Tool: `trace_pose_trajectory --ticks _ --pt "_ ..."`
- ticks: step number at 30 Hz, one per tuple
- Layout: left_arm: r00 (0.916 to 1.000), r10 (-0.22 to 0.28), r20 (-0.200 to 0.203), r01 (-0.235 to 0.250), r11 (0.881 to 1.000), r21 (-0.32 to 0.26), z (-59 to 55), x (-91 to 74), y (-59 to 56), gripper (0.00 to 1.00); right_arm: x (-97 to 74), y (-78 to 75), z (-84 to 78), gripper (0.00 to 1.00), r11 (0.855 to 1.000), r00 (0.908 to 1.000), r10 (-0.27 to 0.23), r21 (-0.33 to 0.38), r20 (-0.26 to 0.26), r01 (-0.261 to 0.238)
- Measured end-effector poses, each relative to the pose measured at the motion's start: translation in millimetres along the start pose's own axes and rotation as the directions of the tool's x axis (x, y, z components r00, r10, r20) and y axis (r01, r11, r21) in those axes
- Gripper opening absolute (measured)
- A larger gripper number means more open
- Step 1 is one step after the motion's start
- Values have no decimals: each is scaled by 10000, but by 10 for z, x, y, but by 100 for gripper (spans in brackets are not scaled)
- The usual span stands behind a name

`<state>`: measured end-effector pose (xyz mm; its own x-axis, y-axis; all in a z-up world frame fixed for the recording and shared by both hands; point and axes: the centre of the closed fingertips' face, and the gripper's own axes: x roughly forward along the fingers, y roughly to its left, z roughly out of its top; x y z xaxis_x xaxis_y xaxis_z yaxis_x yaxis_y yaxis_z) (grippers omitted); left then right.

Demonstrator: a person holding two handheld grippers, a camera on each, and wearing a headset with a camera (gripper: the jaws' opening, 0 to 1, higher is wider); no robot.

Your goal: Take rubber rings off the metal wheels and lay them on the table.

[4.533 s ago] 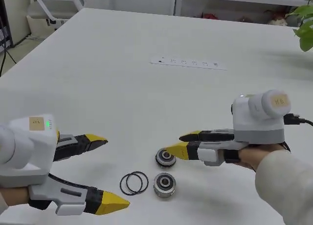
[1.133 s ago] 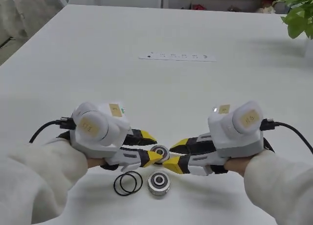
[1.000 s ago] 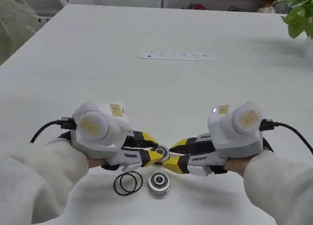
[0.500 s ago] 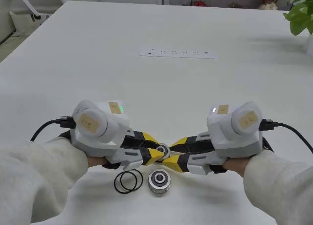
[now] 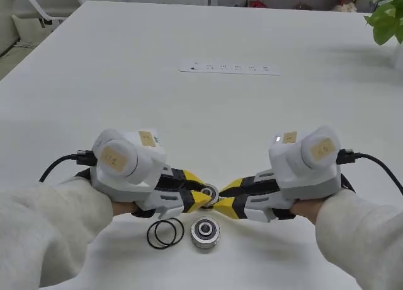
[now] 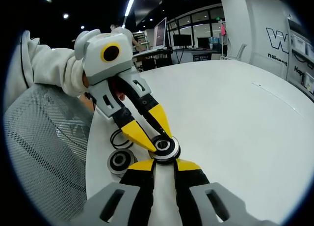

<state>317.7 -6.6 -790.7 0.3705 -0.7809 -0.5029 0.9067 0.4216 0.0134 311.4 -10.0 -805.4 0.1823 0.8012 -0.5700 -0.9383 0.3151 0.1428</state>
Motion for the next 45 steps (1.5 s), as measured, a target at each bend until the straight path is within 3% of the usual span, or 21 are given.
trace_pose_trajectory --ticks 6,10,19,34,41,45 --pt "10000 50 8 -50 10000 1 1 4 8 14 11 5 20 14 9998 9999 -76 -183 73 77" --pt "10000 41 26 -41 10000 33 3 12 3 14 29 -14 38 26 9995 9996 -248 -195 133 251" --pt "10000 33 43 -33 10000 29 4 19 -1 14 52 -2 41 21 9981 9997 -212 -584 144 220" --pt "9999 134 60 -133 9999 -103 -1 16 15 14 9 -24 -3 13 10000 10000 -50 -49 -37 50" --pt "9999 135 70 -134 9998 -114 1 14 18 14 13 -22 1 14 9999 10000 -93 -118 2 93" --pt "9999 104 92 -103 9999 -81 3 16 15 14 49 -3 45 23 9997 9997 -99 -219 227 104"
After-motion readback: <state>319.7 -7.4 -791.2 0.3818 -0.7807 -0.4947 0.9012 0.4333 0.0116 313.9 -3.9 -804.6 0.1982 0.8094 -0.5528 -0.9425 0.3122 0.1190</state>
